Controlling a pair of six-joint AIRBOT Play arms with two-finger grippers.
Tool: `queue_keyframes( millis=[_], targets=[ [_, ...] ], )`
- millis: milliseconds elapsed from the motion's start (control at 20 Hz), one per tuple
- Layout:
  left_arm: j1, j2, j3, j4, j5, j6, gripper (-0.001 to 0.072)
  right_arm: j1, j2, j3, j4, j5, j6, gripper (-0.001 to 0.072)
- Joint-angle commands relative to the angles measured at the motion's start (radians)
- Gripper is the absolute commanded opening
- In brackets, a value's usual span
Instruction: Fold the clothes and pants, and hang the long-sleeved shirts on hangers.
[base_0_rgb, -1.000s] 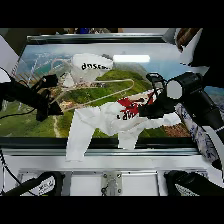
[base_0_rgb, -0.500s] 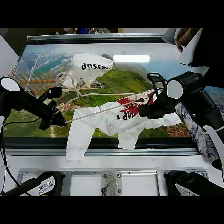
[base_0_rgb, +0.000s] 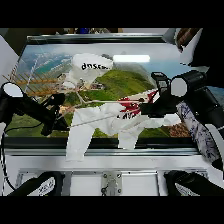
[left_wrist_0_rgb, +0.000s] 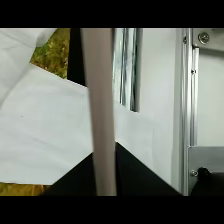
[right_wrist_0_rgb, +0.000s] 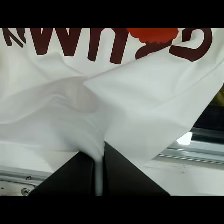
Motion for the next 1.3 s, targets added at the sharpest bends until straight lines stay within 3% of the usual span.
queue_keyframes(
  millis=[0,900,1250],
  targets=[
    [-0.036,0.034,-0.081,0.003,0.051,0.010,0.0019,-0.004,0.001,0.001,0.008,-0.002,0.004,0.0029],
    [-0.089,-0.059,-0.112,-0.008,0.199,0.007,0.0018,-0.004,0.061,0.047,0.009,0.001,0.005,0.0029],
    [-0.089,-0.059,-0.111,-0.076,0.256,0.074,0.0018,-0.002,0.060,0.083,0.047,-0.003,0.004,0.0029]
  ],
)
